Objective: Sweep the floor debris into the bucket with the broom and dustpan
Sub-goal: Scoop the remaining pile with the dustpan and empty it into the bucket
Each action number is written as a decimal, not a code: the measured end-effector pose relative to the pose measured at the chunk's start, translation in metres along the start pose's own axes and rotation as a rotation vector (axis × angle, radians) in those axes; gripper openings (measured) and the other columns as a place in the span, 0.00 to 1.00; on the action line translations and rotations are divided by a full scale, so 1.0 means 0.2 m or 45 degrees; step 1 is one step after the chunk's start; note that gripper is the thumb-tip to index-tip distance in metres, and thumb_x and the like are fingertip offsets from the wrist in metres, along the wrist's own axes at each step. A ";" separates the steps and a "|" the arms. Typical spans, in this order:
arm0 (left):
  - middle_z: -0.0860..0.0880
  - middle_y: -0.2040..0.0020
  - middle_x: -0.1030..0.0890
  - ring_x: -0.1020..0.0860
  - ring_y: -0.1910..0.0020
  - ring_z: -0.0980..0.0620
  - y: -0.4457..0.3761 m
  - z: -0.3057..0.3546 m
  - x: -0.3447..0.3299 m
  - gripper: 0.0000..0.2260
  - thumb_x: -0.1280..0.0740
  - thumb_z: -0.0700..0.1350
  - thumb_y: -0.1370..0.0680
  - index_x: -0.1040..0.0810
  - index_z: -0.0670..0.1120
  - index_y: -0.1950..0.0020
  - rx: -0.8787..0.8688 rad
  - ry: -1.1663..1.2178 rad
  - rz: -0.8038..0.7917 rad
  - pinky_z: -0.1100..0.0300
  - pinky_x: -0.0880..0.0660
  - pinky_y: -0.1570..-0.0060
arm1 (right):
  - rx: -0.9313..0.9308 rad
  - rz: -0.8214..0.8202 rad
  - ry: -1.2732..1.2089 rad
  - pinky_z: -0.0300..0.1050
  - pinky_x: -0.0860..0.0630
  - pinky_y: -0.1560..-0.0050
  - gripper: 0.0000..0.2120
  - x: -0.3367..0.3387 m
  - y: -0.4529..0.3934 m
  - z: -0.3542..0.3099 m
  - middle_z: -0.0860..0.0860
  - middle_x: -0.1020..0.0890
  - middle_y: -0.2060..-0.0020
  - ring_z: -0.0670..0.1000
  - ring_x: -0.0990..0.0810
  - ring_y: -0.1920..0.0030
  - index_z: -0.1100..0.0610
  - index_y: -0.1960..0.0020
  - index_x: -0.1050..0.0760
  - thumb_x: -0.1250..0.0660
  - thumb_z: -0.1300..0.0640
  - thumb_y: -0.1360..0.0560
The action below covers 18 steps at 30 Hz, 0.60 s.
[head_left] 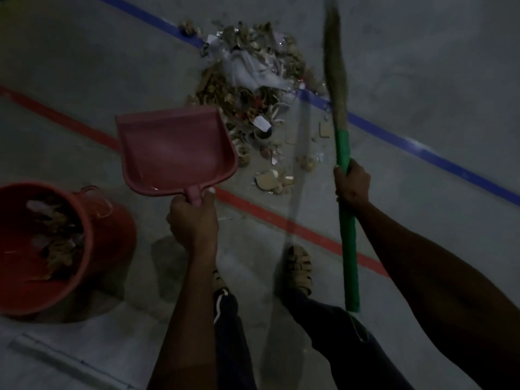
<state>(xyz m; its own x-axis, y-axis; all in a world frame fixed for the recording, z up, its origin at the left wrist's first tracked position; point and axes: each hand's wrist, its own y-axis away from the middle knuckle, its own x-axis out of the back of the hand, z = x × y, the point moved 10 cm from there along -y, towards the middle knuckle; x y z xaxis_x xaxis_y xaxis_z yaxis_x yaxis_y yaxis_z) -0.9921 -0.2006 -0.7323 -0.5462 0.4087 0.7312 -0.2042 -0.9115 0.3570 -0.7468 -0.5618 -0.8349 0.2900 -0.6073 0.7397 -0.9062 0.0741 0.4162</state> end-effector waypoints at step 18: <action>0.48 0.62 0.20 0.22 0.60 0.45 0.34 0.13 -0.43 0.18 0.26 0.58 0.28 0.22 0.43 0.58 -0.267 -0.127 -0.184 0.58 0.33 0.60 | -0.427 -0.387 -0.224 0.42 0.23 0.76 0.12 -0.40 0.04 0.47 0.58 0.19 0.59 0.53 0.18 0.69 0.64 0.43 0.26 0.35 0.55 0.20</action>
<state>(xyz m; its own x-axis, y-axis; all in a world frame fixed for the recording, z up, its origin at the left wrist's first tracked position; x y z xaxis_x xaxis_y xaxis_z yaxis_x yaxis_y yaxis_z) -0.9386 -0.2973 -0.7553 -0.4185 0.5281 0.7389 -0.4436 -0.8288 0.3410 -0.8071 -0.5876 -0.9407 0.4438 -0.7632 0.4697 -0.6310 0.1060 0.7685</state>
